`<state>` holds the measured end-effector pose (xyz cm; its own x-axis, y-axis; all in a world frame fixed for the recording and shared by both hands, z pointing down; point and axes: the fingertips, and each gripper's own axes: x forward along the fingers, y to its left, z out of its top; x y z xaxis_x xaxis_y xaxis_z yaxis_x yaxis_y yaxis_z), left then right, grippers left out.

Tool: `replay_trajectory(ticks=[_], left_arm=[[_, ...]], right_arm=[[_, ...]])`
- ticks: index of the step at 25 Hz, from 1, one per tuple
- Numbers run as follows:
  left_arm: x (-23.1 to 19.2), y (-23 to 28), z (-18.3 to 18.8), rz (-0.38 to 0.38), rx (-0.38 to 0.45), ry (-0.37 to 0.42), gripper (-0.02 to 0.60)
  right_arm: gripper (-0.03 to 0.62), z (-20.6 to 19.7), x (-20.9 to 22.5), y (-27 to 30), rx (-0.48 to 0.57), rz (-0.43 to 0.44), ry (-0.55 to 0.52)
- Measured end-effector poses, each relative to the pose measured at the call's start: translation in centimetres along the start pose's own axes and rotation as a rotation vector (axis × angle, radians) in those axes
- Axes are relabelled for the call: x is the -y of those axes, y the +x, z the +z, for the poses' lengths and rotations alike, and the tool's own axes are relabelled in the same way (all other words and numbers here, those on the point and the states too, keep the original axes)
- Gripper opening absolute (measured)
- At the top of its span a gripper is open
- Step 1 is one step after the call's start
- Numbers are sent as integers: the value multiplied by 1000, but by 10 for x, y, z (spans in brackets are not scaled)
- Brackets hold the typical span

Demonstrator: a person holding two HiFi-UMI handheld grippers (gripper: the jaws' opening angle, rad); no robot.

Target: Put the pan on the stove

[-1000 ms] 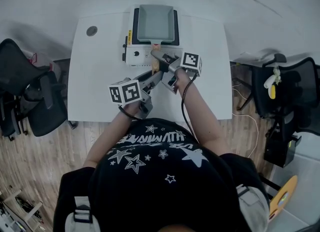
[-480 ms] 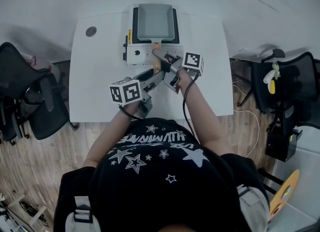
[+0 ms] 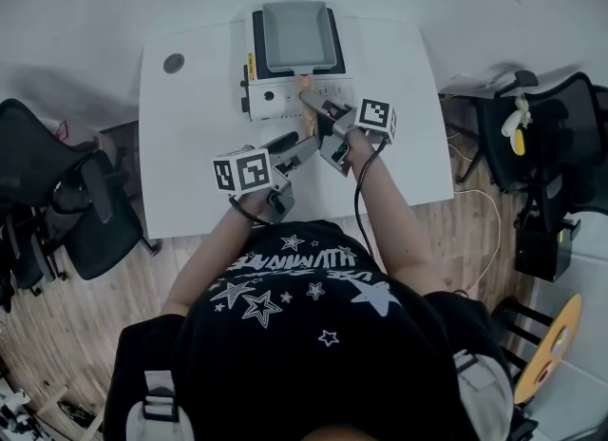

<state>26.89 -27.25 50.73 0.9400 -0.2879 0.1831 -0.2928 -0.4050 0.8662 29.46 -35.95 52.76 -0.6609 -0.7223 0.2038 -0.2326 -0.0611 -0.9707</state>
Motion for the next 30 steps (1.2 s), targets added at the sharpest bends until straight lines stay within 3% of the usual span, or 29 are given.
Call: replay_trajectory(ticks=[9, 15, 20, 26, 30], left_arm=[[-10, -29, 12, -34, -66, 18, 295], [-17, -56, 33, -57, -77, 101, 293], [-18, -74, 37, -96, -113, 121, 288], [-27, -96, 28, -98, -201, 242, 245], [-28, -106, 25, -83, -232, 377, 118]], right_arm=[[222, 5, -5, -25, 182, 2, 10], [222, -2, -7, -49, 339, -21, -5], [222, -15, 0, -72, 460, -45, 21], [218, -40, -4, -96, 599, -156, -88], [148, -59, -13, -106, 627, -235, -193]])
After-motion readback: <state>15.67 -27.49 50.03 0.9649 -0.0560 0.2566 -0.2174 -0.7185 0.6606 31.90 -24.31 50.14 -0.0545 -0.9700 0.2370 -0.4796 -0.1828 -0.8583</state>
